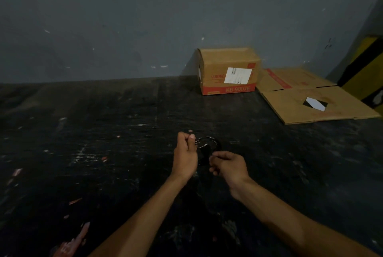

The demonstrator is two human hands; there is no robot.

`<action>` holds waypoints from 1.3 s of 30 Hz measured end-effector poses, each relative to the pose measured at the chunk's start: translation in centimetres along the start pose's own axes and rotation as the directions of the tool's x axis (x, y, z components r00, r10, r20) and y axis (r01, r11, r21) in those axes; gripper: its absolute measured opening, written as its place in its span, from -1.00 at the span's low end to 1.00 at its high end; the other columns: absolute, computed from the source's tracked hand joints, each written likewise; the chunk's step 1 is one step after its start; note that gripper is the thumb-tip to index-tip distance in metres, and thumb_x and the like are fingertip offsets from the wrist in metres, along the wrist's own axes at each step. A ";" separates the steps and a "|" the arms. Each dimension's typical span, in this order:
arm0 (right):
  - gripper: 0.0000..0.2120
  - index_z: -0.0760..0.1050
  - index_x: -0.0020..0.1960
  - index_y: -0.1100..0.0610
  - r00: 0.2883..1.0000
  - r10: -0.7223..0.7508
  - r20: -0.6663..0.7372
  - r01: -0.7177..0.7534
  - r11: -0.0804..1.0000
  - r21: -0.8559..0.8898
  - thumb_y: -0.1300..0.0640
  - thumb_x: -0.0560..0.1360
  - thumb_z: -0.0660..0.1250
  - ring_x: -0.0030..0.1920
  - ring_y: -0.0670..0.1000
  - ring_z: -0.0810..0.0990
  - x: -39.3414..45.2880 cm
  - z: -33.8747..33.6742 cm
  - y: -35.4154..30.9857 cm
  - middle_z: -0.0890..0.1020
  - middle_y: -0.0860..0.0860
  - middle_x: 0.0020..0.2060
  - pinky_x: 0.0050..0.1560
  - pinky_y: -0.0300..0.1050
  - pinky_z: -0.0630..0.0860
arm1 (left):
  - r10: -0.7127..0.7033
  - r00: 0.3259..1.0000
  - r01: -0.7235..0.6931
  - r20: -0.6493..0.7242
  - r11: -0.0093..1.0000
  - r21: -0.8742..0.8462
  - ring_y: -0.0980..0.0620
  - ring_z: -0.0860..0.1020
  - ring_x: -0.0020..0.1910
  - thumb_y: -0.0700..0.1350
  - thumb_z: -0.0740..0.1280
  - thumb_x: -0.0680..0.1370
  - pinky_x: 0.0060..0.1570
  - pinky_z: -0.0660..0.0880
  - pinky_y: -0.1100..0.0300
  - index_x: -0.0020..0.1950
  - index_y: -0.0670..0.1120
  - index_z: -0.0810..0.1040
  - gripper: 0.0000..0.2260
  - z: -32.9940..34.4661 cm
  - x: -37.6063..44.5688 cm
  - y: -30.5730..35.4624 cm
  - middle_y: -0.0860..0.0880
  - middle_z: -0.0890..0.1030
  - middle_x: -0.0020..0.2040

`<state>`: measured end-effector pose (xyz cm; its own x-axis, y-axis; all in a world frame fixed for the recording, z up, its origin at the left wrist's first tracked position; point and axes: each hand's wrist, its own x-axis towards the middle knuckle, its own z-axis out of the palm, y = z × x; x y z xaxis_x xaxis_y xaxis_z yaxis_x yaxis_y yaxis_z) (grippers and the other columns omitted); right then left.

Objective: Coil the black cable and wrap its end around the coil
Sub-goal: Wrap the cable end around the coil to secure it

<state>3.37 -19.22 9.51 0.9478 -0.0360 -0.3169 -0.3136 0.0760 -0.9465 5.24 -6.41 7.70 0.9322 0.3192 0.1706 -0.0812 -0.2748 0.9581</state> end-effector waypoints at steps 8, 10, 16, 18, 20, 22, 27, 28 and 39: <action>-0.92 0.58 -0.14 0.21 0.941 0.332 -0.072 -0.318 0.936 0.154 0.21 0.50 0.36 -0.43 0.00 0.51 0.0 0.9 -0.2 0.60 0.09 -0.39 -0.45 -0.19 0.42 | 0.225 0.972 -0.232 0.063 0.961 0.149 0.14 0.42 -0.43 0.00 0.11 0.65 -0.40 0.39 0.03 -0.09 0.00 0.32 -0.84 0.9 -2.0 0.5 0.00 0.47 -0.35; -0.91 0.61 -0.09 0.19 0.937 0.349 -0.032 -0.338 0.923 0.184 0.18 0.51 0.35 -0.38 -0.01 0.53 0.1 0.8 -0.1 0.62 0.09 -0.33 -0.42 -0.18 0.44 | 0.239 0.966 -0.252 0.099 0.957 0.144 0.16 0.41 -0.44 0.00 0.10 0.66 -0.43 0.36 0.12 -0.10 0.01 0.31 -0.85 0.9 -2.1 0.4 0.05 0.44 -0.37; -0.91 0.61 -0.03 0.11 0.951 0.290 0.110 -0.309 0.919 0.244 0.19 0.52 0.32 -0.25 -0.02 0.56 0.4 0.3 -0.3 0.66 0.03 -0.26 -0.32 -0.16 0.46 | 0.144 0.981 -0.160 0.128 0.979 0.126 0.23 0.42 -0.46 -0.04 0.11 0.66 -0.45 0.35 0.29 -0.14 0.06 0.31 -0.83 0.9 -2.1 -0.3 0.06 0.45 -0.38; -0.88 0.60 -0.08 0.10 0.941 0.314 0.124 -0.336 0.910 0.245 0.21 0.54 0.29 -0.24 -0.02 0.57 0.2 0.2 -0.4 0.68 0.00 -0.34 -0.29 -0.15 0.44 | 0.129 0.982 -0.147 0.139 0.981 0.128 0.23 0.43 -0.44 -0.03 0.11 0.66 -0.45 0.35 0.30 -0.14 0.09 0.30 -0.82 1.0 -2.2 -0.5 0.04 0.47 -0.36; -0.84 0.59 -0.13 0.08 0.926 0.353 0.137 -0.377 0.888 0.265 0.21 0.56 0.26 -0.23 -0.02 0.56 0.2 0.2 -0.6 0.67 -0.01 -0.36 -0.27 -0.15 0.42 | 0.123 0.982 -0.145 0.145 0.978 0.153 0.22 0.45 -0.42 -0.03 0.11 0.66 -0.45 0.34 0.31 -0.11 0.05 0.30 -0.85 1.1 -2.3 -0.7 0.02 0.49 -0.34; -0.83 0.58 -0.12 0.08 0.912 0.384 0.143 -0.410 0.867 0.283 0.22 0.57 0.24 -0.18 0.00 0.56 0.1 0.1 -0.7 0.65 0.03 -0.25 -0.24 -0.13 0.42 | 0.110 0.983 -0.135 0.150 0.976 0.172 0.23 0.45 -0.43 -0.03 0.10 0.66 -0.46 0.33 0.31 -0.08 -0.01 0.31 -0.86 1.1 -2.2 -0.8 0.03 0.48 -0.33; -0.77 0.57 -0.14 0.06 0.907 0.392 0.157 -0.421 0.856 0.300 0.24 0.58 0.19 -0.20 -0.01 0.55 0.4 0.0 -0.3 0.63 0.02 -0.24 -0.26 -0.14 0.40 | 0.062 0.987 -0.086 0.152 0.984 0.159 0.19 0.46 -0.35 -0.04 0.09 0.66 -0.44 0.34 0.36 0.00 -0.01 0.29 -0.92 1.3 -2.1 -1.0 0.05 0.49 -0.26; -0.76 0.56 -0.16 0.06 0.909 0.384 0.159 -0.415 0.858 0.301 0.25 0.58 0.18 -0.22 -0.02 0.55 0.6 0.0 -0.2 0.63 0.01 -0.26 -0.27 -0.14 0.39 | 0.033 0.989 -0.053 0.143 0.989 0.138 0.20 0.48 -0.28 -0.04 0.10 0.66 -0.40 0.35 0.40 0.05 0.01 0.28 -0.95 1.4 -2.1 -1.0 0.07 0.50 -0.21; -0.84 0.58 0.02 0.09 0.962 0.250 0.109 -0.263 0.957 0.121 0.27 0.55 0.26 -0.25 -0.04 0.52 0.6 -0.3 0.3 0.63 0.05 -0.19 -0.32 -0.17 0.43 | -0.112 0.984 0.090 0.137 0.984 0.155 0.13 0.41 -0.36 0.00 0.17 0.64 -0.35 0.36 0.18 -0.15 0.02 0.33 -0.82 1.8 -1.8 -1.0 0.03 0.47 -0.30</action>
<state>3.85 -19.48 9.01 0.8397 0.0934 -0.5350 -0.5421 0.2032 -0.8154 4.32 -8.33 6.03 0.9748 0.2210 0.0292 0.0591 -0.3825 0.9221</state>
